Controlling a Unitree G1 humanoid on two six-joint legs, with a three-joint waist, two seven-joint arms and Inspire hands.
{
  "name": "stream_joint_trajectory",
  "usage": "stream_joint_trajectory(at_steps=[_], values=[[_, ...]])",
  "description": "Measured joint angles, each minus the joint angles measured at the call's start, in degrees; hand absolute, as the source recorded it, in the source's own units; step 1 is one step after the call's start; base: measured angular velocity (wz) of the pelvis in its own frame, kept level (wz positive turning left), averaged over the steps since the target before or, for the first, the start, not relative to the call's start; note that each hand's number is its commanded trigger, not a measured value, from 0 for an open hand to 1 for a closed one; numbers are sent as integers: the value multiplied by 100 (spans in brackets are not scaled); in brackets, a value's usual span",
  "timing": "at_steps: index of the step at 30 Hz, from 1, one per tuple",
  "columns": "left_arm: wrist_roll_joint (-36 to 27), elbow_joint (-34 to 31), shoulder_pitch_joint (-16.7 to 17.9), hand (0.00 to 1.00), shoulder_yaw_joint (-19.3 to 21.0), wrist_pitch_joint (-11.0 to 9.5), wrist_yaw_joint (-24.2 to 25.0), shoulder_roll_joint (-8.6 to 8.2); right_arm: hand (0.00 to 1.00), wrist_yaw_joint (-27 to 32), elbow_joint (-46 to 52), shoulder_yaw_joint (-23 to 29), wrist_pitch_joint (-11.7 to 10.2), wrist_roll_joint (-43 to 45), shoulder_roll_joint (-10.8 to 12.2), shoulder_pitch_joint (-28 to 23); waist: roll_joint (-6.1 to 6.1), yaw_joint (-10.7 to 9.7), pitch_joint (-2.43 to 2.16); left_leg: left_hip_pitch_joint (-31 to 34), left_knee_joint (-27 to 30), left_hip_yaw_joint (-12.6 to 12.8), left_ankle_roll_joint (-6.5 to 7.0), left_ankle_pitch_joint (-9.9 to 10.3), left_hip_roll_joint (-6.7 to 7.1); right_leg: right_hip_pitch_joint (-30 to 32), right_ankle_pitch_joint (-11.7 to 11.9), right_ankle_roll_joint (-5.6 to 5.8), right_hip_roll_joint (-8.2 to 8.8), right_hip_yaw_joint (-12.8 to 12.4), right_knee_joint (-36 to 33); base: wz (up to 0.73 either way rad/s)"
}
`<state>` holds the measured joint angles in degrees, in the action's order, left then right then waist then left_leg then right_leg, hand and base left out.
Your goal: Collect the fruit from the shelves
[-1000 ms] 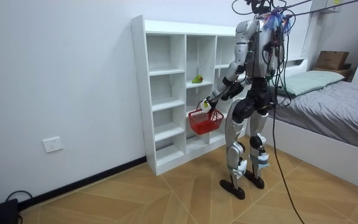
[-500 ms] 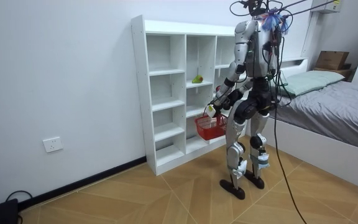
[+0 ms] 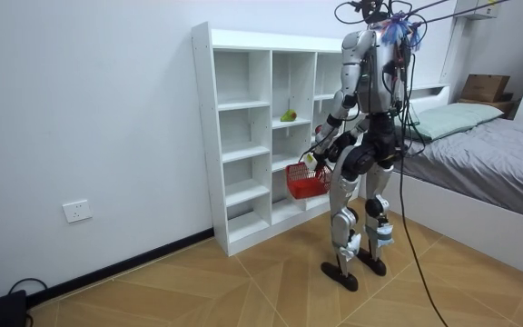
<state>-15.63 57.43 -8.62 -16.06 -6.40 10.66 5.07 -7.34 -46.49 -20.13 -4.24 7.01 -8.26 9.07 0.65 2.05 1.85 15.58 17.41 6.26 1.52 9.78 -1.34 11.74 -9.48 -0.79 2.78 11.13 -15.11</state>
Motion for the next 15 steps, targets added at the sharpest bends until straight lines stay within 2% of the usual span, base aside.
stream_joint_trajectory(at_steps=[15], values=[[-53,-4,-31,100,-149,2,122,18,100,-37,-1,-400,6,-10,-6,4,-7,2,-6,37,13,2,2,-2,-2,23,-1,2,6,9,10,0]])
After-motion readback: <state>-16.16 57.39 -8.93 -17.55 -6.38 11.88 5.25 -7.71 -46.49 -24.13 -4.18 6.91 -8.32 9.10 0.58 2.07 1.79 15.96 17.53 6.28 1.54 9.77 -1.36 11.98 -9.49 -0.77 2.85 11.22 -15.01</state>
